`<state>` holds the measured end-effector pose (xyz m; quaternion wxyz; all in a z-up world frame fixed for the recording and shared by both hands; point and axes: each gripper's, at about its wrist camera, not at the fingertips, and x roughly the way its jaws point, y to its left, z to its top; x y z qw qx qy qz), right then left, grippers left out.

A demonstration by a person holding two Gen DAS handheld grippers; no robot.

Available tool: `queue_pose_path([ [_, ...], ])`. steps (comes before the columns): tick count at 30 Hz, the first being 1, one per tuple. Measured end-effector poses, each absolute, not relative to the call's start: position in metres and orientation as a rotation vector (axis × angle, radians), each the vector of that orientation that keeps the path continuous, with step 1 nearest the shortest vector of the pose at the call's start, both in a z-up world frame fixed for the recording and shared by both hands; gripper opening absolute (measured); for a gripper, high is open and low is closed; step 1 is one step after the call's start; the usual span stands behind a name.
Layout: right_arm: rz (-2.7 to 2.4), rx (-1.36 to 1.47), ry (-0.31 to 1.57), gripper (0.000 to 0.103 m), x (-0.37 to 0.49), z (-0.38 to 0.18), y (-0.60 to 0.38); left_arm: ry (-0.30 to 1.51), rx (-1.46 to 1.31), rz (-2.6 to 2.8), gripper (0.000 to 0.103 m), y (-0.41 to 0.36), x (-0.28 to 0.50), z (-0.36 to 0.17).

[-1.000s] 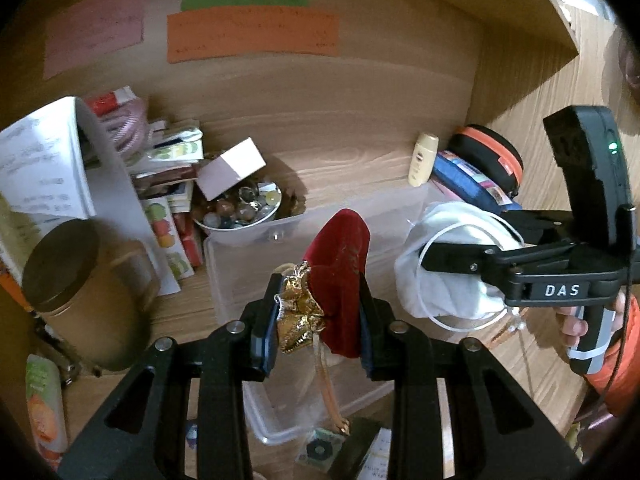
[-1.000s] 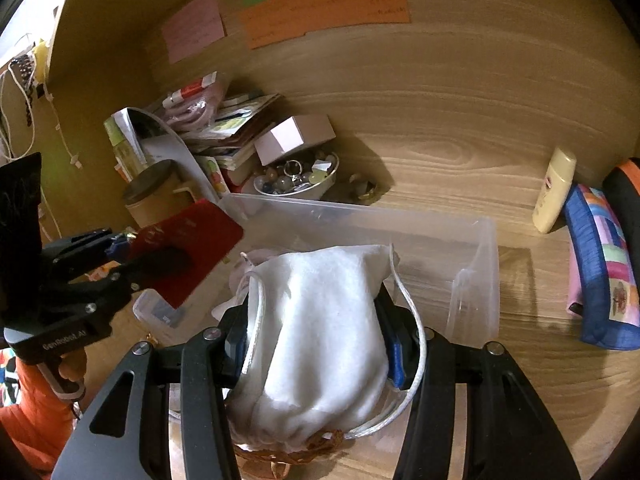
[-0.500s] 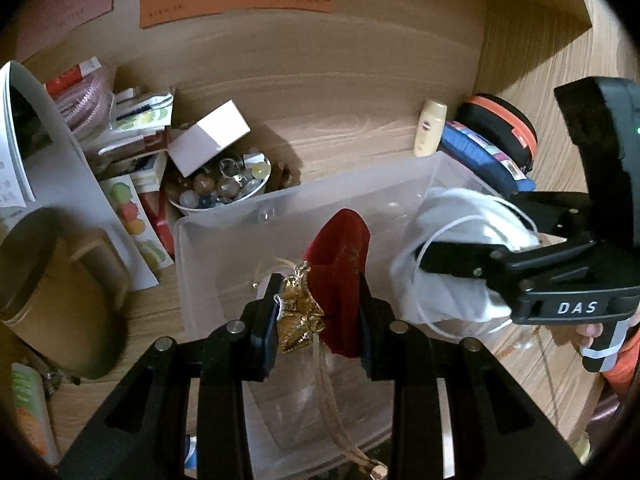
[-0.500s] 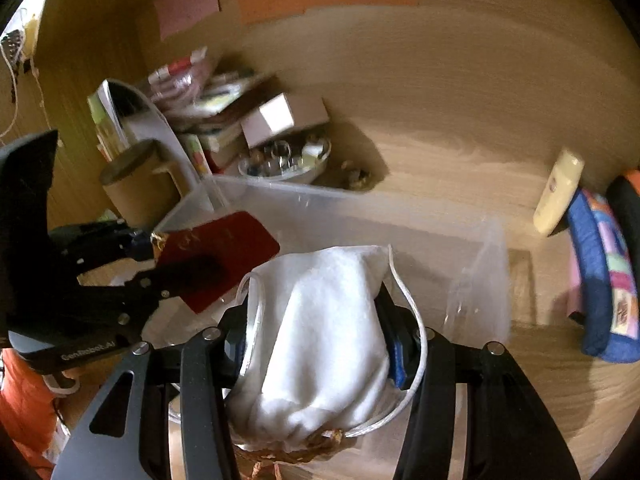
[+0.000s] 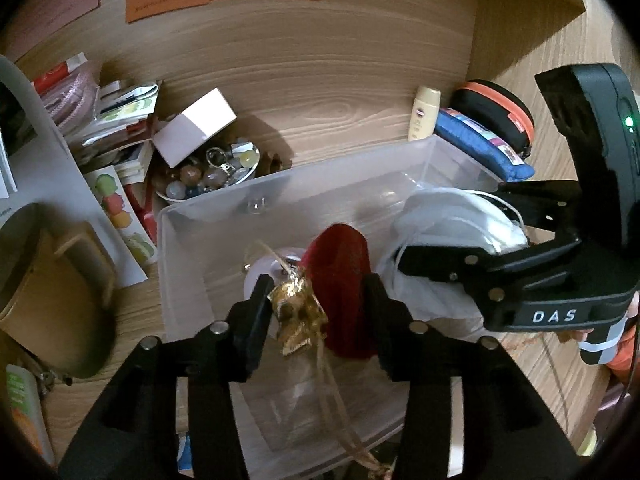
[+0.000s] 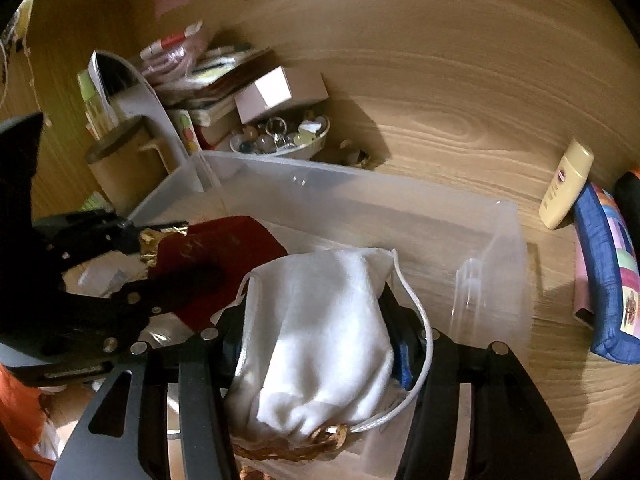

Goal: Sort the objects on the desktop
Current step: 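Open both grippers to release the red and white pouches into the box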

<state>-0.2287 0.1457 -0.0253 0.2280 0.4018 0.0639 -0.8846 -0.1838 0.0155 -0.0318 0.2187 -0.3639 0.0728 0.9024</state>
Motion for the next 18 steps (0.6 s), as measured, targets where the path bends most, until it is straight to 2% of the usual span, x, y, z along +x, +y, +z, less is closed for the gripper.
queue_pose_path([
  [9, -2.424, 1.118, 0.242, 0.061, -0.224, -0.021, 0.141, 0.180, -0.986, 2.495, 0.054, 0.014, -0.180, -0.025],
  [13, -2.449, 1.095, 0.273, 0.064, -0.217, -0.014, 0.141, 0.181, -0.959, 2.507, 0.062, 0.013, -0.176, -0.020],
  [18, -2.492, 1.059, 0.286, 0.074, -0.206, -0.003, 0.145, 0.180, -0.938, 2.537, 0.065, 0.008, -0.172, -0.012],
])
